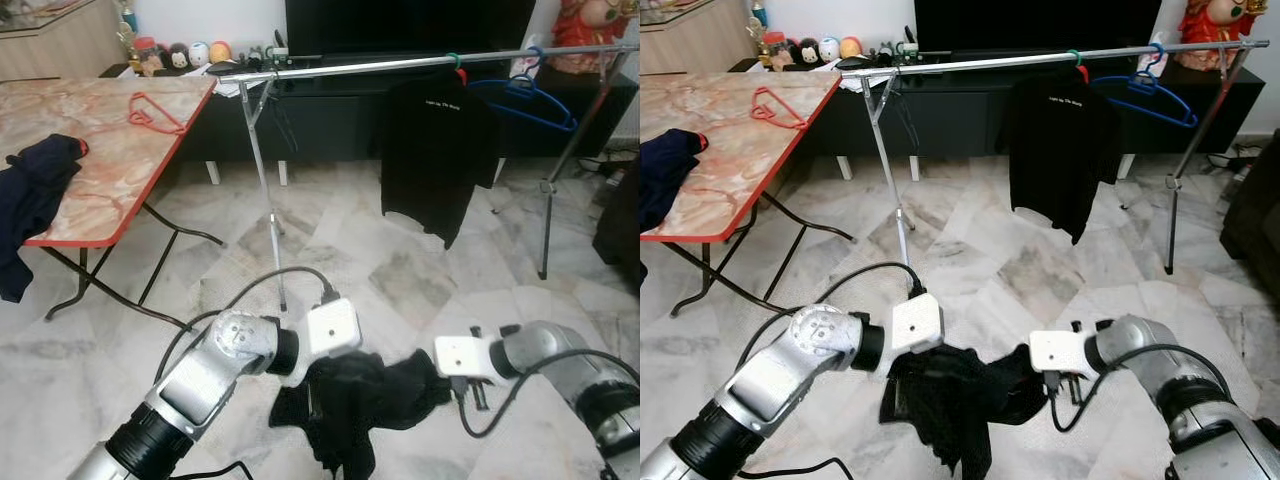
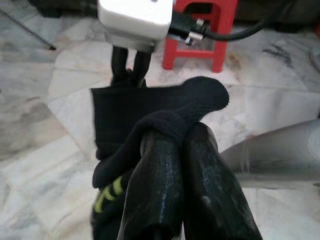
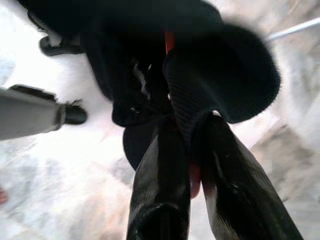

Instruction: Hang hanger

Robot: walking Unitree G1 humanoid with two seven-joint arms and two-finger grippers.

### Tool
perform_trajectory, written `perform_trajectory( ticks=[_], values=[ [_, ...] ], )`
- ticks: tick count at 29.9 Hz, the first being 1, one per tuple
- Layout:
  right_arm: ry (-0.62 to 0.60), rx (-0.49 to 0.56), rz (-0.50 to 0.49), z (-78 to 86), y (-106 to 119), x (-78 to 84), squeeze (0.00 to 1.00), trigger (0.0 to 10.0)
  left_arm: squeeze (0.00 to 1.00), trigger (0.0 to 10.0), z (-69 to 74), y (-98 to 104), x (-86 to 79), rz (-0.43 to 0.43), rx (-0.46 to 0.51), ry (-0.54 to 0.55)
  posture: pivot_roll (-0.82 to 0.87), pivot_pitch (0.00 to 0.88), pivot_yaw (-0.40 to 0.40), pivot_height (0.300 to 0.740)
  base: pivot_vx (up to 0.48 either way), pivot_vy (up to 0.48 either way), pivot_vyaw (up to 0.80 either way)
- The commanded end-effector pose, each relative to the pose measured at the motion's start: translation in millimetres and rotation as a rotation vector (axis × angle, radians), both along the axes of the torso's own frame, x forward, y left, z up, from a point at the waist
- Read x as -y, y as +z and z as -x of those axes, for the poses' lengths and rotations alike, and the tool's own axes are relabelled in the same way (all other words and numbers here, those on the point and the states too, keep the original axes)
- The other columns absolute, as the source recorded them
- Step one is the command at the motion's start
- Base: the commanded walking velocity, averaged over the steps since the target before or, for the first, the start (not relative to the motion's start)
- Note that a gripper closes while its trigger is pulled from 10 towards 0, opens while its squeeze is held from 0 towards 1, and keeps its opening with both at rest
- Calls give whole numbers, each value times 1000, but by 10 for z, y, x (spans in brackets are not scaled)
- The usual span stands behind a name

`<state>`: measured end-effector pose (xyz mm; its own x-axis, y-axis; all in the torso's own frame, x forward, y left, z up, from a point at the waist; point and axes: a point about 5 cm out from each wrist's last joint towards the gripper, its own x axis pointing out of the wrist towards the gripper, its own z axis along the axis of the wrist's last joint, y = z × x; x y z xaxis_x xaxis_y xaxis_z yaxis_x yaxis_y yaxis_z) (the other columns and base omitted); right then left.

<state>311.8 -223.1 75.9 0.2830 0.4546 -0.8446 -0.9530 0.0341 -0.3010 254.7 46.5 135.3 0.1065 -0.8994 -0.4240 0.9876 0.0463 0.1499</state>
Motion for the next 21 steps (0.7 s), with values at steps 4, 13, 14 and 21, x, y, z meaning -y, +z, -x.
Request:
perform_trajectory(
  ticks=[4, 13, 14, 21],
  values=[
    [56, 100, -62, -185, 305, -191, 0, 0, 0, 10000, -68, -48, 114, -40, 92, 64, -58, 0, 24, 740, 0, 0, 0],
    [107, 118, -25, -208, 459, -197, 0, 0, 0, 10000, -294, -82, 7, -109, 249, 252, -64, 0, 23, 740, 0, 0, 0],
    [108, 114, -17, -192, 450, -178, 0, 0, 0, 10000, -349, 12, -23, -45, 260, 313, -62, 0, 22, 740, 0, 0, 0],
    [105, 92, -6, -153, 406, -162, 0, 0, 0, 10000, -415, 132, -151, -5, 270, 360, -62, 0, 22, 740, 0, 0, 0]
  ],
)
